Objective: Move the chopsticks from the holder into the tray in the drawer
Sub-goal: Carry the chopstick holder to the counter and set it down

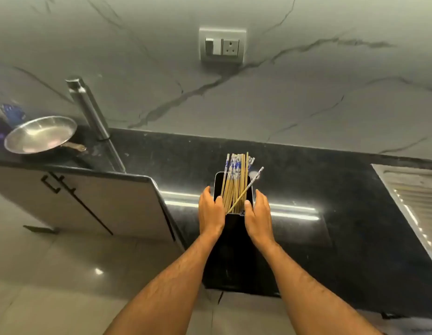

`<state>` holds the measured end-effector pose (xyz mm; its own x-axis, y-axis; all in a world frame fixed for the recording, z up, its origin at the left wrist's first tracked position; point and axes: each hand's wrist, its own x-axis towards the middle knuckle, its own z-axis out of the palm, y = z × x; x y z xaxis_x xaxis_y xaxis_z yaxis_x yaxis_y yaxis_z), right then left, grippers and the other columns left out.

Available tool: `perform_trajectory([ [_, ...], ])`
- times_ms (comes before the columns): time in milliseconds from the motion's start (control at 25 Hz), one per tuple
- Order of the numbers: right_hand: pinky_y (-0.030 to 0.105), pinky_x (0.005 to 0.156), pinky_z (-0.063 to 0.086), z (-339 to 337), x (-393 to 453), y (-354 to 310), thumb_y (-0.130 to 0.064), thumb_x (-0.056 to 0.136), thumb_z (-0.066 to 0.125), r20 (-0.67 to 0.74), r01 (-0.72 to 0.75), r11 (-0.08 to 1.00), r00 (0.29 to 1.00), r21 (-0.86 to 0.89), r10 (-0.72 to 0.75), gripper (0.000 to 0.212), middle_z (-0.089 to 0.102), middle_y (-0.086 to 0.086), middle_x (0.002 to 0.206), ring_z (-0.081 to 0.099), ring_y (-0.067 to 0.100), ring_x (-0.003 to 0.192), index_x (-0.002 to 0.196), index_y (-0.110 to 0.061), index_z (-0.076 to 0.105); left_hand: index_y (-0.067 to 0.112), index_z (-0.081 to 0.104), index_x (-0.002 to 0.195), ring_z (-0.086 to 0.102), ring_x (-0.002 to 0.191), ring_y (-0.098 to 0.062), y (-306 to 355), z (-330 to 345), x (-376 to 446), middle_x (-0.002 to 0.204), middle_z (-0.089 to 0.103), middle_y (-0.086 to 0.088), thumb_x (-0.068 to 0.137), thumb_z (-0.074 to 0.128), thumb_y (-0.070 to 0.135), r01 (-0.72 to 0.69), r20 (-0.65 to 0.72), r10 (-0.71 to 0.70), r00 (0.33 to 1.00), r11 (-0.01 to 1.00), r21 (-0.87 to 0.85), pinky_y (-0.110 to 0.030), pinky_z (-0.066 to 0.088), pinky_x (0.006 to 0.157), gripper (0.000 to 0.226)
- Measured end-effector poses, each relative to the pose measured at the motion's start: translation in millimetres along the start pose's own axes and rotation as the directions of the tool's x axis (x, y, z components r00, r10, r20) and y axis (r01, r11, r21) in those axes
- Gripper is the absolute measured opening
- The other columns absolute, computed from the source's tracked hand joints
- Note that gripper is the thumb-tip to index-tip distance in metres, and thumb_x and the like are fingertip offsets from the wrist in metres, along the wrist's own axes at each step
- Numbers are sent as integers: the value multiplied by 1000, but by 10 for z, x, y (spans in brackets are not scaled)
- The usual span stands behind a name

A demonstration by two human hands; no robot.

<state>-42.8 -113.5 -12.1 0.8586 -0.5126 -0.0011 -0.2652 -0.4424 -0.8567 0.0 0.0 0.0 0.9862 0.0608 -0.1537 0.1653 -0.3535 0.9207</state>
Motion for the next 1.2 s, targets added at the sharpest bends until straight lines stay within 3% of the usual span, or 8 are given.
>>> perform_trajectory([
  [120,38,101,52,120,18,31,-6,92,43,28,-30,984,999,173,26,45,62,-2,125,59,13,118,129,-28,58,26,65,105,68,97,-17,13,62,84,98,71,3,89,50,7,86,86,-74,994,986,-145,-38,58,86,29],
  [280,16,91,52,254,-12,-2,3,87,41,-8,-45,948,999,316,50,56,67,-3,122,62,3,110,130,-27,61,23,67,107,67,89,-5,-85,49,79,94,71,8,88,46,-1,82,67,-69,995,974,-213,-26,57,78,37],
  [400,27,97,54,444,-61,-95,3,87,40,46,-28,936,999,351,12,58,67,-4,123,63,6,114,133,-27,60,25,65,107,65,84,4,-169,-130,40,92,70,14,89,44,-4,62,-25,-71,997,963,-263,-14,54,73,40],
  [680,42,103,53,1168,-528,-494,11,82,39,226,97,921,955,376,-193,64,67,0,126,62,14,118,135,-19,59,23,65,123,68,97,0,-677,-992,-79,106,73,10,84,43,-3,16,-267,-123,956,929,-371,-28,56,91,53],
  [880,49,108,49,1893,-1337,-708,3,78,37,405,170,904,851,393,-336,67,65,4,133,59,20,126,140,-16,56,18,61,131,64,98,9,-1245,-1924,-525,110,69,12,80,44,-5,-24,-445,-221,868,876,-482,-11,50,86,58],
  [1040,48,111,46,2439,-2345,-757,2,82,37,559,142,907,746,396,-361,64,63,6,135,57,18,128,142,-13,54,18,61,133,67,106,-9,-1894,-2714,-1223,117,71,2,73,44,4,0,-564,-326,759,866,-500,-32,56,95,64],
  [1120,47,110,47,2665,-3021,-772,4,84,37,641,152,904,658,400,-394,62,63,7,133,58,19,126,142,-12,54,20,62,130,67,104,-10,-2279,-3105,-1754,115,70,1,74,43,5,-7,-629,-376,680,855,-519,-32,58,91,61],
  [1200,47,106,50,2848,-3717,-761,8,86,37,715,153,899,557,410,-421,61,65,5,127,60,20,121,139,-14,57,22,62,125,67,96,-4,-2630,-3464,-2325,110,70,2,77,43,4,-34,-687,-416,595,842,-539,-23,57,81,55],
])
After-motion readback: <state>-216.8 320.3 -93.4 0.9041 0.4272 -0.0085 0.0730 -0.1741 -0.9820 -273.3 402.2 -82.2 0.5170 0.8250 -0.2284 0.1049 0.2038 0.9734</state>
